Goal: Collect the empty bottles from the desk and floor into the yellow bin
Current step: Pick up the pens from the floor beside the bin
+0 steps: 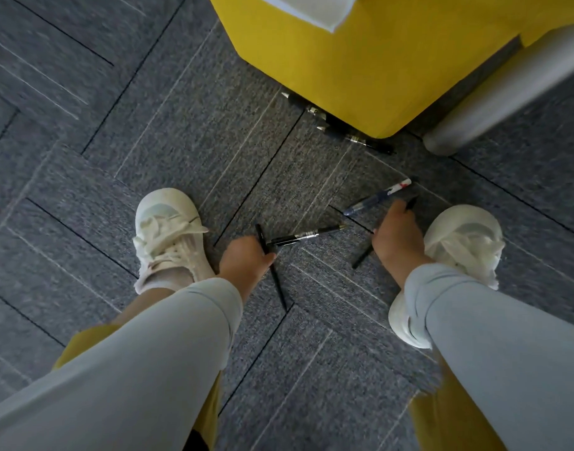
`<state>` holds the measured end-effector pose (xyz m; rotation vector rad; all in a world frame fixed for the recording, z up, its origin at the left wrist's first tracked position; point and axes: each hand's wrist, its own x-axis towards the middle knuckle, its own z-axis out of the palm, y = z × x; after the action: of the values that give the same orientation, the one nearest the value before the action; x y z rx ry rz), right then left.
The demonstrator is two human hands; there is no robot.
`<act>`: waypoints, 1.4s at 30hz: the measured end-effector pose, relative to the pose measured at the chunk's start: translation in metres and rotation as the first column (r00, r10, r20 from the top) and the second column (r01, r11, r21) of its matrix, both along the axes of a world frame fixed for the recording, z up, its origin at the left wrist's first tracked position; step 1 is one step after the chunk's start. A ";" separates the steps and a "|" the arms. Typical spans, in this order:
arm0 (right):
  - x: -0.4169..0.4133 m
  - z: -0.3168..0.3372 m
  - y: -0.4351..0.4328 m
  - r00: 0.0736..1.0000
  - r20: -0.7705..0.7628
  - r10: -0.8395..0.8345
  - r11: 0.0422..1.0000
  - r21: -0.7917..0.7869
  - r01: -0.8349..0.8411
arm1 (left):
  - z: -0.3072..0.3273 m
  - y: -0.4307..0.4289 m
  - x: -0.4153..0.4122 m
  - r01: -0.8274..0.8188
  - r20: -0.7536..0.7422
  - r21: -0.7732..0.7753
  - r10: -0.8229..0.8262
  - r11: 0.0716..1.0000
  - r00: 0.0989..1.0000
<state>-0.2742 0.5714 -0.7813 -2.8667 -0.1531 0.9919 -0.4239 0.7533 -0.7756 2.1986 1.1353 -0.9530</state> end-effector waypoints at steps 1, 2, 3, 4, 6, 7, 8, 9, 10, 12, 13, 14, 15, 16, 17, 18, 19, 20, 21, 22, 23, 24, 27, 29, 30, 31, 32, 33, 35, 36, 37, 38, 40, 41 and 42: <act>0.000 0.001 0.000 0.999 -0.008 -0.044 0.999 0.013 0.044 | 0.000 -0.001 0.000 0.002 0.003 -0.005 -0.002 1.000 1.000; 0.001 0.002 0.001 0.996 -0.014 -0.084 0.996 0.028 0.084 | 0.001 -0.001 0.000 0.009 0.003 -0.003 -0.009 1.000 1.000; 0.001 0.003 0.001 0.993 -0.018 -0.117 0.992 0.046 0.118 | 0.002 -0.002 0.000 0.016 0.003 0.011 -0.016 1.000 1.000; 0.000 0.004 0.001 0.990 -0.015 -0.140 0.988 0.062 0.141 | 0.004 -0.002 0.001 0.027 0.012 0.037 -0.027 0.999 1.000; 0.000 0.004 0.001 0.985 -0.006 -0.172 0.982 0.077 0.172 | 0.009 -0.001 0.003 0.048 0.058 0.109 -0.055 0.993 0.997; 0.000 0.004 0.001 0.983 -0.005 -0.183 0.979 0.084 0.183 | 0.011 0.000 0.005 0.047 0.092 0.135 -0.060 0.990 0.994; -0.001 0.004 0.001 0.981 -0.008 -0.193 0.977 0.097 0.193 | 0.013 0.000 0.006 0.046 0.134 0.149 -0.066 0.988 0.989; -0.001 0.005 0.000 0.979 -0.014 -0.201 0.973 0.112 0.201 | 0.015 -0.001 0.008 0.051 0.175 0.157 -0.079 0.986 0.981; -0.001 0.006 0.000 0.977 -0.020 -0.210 0.969 0.127 0.211 | 0.016 -0.003 0.011 0.066 0.213 0.159 -0.100 0.985 0.972; 0.000 0.010 0.000 0.967 -0.033 -0.252 0.954 0.160 0.254 | 0.017 -0.009 0.017 0.112 0.289 0.148 -0.151 0.983 0.945; 0.001 0.012 0.001 0.960 -0.033 -0.279 0.943 0.177 0.280 | 0.017 -0.013 0.021 0.148 0.327 0.147 -0.189 0.978 0.926; 0.002 0.013 0.001 0.954 -0.027 -0.298 0.936 0.189 0.297 | 0.017 -0.017 0.025 0.193 0.360 0.148 -0.235 0.970 0.903; 0.003 0.014 0.001 0.951 -0.018 -0.308 0.932 0.197 0.305 | 0.016 -0.021 0.028 0.242 0.383 0.152 -0.283 0.958 0.880; 0.005 0.014 0.001 0.949 -0.012 -0.314 0.928 0.209 0.309 | 0.015 -0.025 0.031 0.287 0.391 0.152 -0.324 0.946 0.861; 0.006 0.014 0.002 0.948 -0.010 -0.319 0.923 0.226 0.313 | 0.012 -0.028 0.033 0.325 0.389 0.148 -0.357 0.934 0.849; 0.008 0.015 0.002 0.945 -0.016 -0.327 0.915 0.245 0.321 | 0.009 -0.031 0.036 0.353 0.382 0.135 -0.377 0.926 0.843; 0.009 0.016 0.002 0.941 -0.024 -0.339 0.906 0.262 0.333 | 0.006 -0.032 0.039 0.371 0.379 0.119 -0.387 0.921 0.841; 0.010 0.016 0.002 0.938 -0.028 -0.346 0.900 0.272 0.340 | 0.002 -0.034 0.042 0.381 0.379 0.106 -0.392 0.918 0.838; 0.011 0.017 0.002 0.939 -0.023 -0.344 0.900 0.278 0.336 | 0.000 -0.035 0.046 0.388 0.379 0.098 -0.395 0.917 0.837; 0.011 0.016 0.001 0.947 -0.008 -0.321 0.908 0.281 0.311 | -0.003 -0.035 0.050 0.390 0.375 0.098 -0.397 0.916 0.838; 0.012 0.016 -0.001 0.961 0.014 -0.277 0.923 0.282 0.262 | -0.006 -0.036 0.054 0.389 0.370 0.103 -0.398 0.916 0.840; 0.012 0.014 -0.003 0.975 0.039 -0.219 0.939 0.281 0.200 | -0.008 -0.036 0.056 0.388 0.364 0.106 -0.399 0.916 0.842; 0.017 0.011 -0.008 0.995 0.094 -0.021 0.965 0.261 -0.004 | -0.010 -0.036 0.056 0.386 0.364 0.112 -0.400 0.916 0.841; 0.023 0.011 -0.009 0.986 0.100 0.136 0.974 0.170 -0.152 | -0.007 -0.031 0.054 0.356 0.377 0.128 -0.378 0.926 0.846; 0.027 0.011 -0.009 0.972 0.091 0.217 0.967 0.117 -0.226 | -0.005 -0.028 0.053 0.339 0.374 0.134 -0.364 0.931 0.853; 0.031 0.012 -0.008 0.953 0.081 0.292 0.952 0.070 -0.297 | -0.003 -0.024 0.052 0.313 0.368 0.129 -0.339 0.941 0.866; 0.035 0.013 -0.006 0.931 0.075 0.356 0.933 0.033 -0.359 | 0.000 -0.020 0.051 0.265 0.368 0.104 -0.285 0.959 0.885; 0.040 0.014 -0.004 0.909 0.072 0.411 0.911 0.006 -0.413 | 0.002 -0.016 0.051 0.196 0.378 0.064 -0.206 0.978 0.903; 0.047 0.014 0.001 0.864 0.068 0.499 0.867 -0.036 -0.498 | 0.006 -0.008 0.052 0.053 0.408 -0.005 -0.046 0.999 0.912; 0.049 0.014 0.005 0.842 0.059 0.536 0.844 -0.065 -0.533 | 0.008 -0.004 0.054 0.014 0.421 -0.019 -0.004 1.000 0.907; 0.050 0.014 0.008 0.822 0.041 0.568 0.821 -0.097 -0.563 | 0.010 0.000 0.056 -0.010 0.430 -0.029 0.021 1.000 0.903; 0.049 0.014 0.011 0.805 0.019 0.593 0.800 -0.123 -0.587 | 0.011 0.003 0.058 -0.029 0.436 -0.038 0.043 0.999 0.899; 0.046 0.015 0.015 0.778 -0.014 0.628 0.770 -0.141 -0.623 | 0.013 0.008 0.062 -0.069 0.449 -0.064 0.090 0.996 0.889; 0.045 0.016 0.016 0.766 -0.020 0.642 0.758 -0.136 -0.638 | 0.013 0.010 0.063 -0.085 0.456 -0.075 0.110 0.994 0.883; 0.045 0.017 0.017 0.758 -0.016 0.652 0.750 -0.130 -0.648 | 0.014 0.013 0.065 -0.099 0.460 -0.084 0.127 0.992 0.879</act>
<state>-0.2292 0.5881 -0.7640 -2.9844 -1.2131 1.0679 -0.3588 0.7659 -0.7617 2.1253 0.9747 -0.3656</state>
